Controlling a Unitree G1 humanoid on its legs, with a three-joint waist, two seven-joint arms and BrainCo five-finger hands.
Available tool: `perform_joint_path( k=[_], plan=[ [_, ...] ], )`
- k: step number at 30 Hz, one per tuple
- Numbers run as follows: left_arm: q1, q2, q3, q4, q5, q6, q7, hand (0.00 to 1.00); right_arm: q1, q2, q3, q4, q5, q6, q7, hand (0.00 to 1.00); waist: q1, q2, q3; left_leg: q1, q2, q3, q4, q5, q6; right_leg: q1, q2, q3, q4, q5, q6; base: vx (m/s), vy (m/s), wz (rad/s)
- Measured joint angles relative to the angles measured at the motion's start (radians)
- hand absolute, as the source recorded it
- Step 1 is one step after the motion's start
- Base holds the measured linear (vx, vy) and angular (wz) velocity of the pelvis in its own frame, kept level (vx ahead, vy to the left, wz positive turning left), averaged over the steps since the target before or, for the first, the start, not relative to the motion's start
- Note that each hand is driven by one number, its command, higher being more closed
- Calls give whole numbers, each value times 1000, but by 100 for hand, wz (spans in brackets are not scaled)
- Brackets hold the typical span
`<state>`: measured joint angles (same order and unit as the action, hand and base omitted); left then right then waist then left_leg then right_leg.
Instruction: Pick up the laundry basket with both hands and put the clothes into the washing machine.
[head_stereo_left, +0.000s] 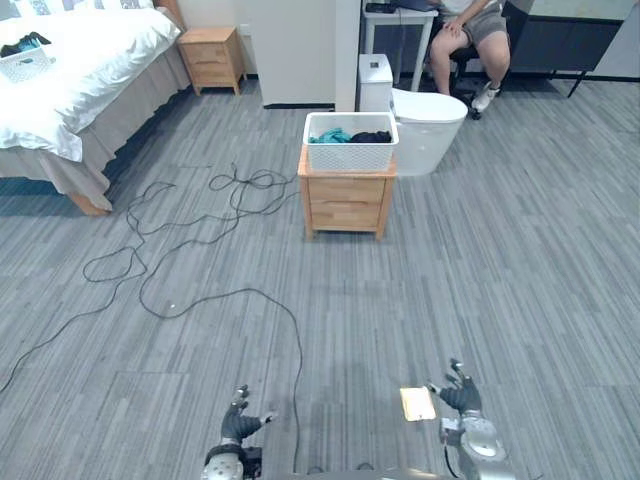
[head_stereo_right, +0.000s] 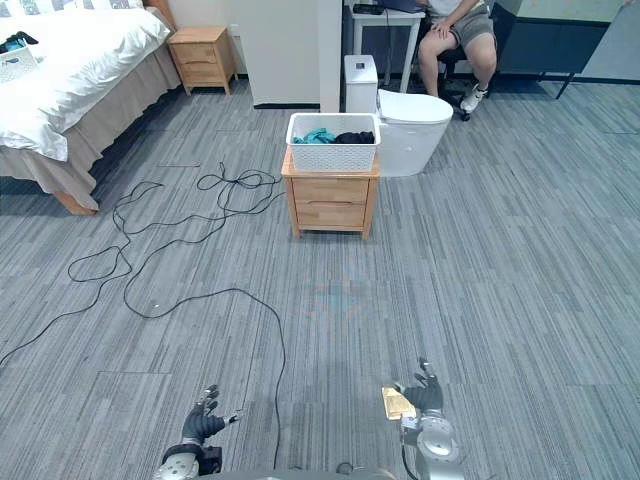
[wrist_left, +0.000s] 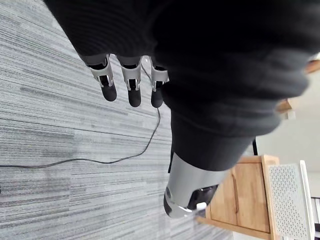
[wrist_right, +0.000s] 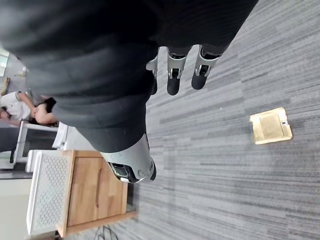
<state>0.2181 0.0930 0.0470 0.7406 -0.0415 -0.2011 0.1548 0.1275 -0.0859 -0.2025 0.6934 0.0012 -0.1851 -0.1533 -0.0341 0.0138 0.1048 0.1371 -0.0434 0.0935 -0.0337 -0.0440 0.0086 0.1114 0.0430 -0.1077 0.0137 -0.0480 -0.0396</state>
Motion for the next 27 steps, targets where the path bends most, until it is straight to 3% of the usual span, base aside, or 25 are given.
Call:
perform_joint_path(
  k=[10, 25, 27],
  plan=[
    [4, -22, 34, 10, -63, 2, -1, 0, 29, 4, -88, 36, 65, 19, -1, 0, -3, -10, 6, -8, -8, -65, -57, 39, 15, -11, -7, -66, -7, -6, 7, -28, -17, 19],
    [10, -33, 22, -26, -74, 10, -1, 0, 17, 49, -115, 75, 106, 21, -19, 0, 8, -29, 8, -29, -13, -63, -52, 30, 16, -21, -13, -73, -5, -20, 24, -2, 3, 2],
    [9, -35, 22, -46, -75, 10, -1, 0, 15, 49, -114, 77, 107, 22, -19, 0, 15, -30, 9, -64, -15, -59, -17, 9, 33, -46, -16, -73, 8, -33, 32, -9, 5, -2]
  ],
)
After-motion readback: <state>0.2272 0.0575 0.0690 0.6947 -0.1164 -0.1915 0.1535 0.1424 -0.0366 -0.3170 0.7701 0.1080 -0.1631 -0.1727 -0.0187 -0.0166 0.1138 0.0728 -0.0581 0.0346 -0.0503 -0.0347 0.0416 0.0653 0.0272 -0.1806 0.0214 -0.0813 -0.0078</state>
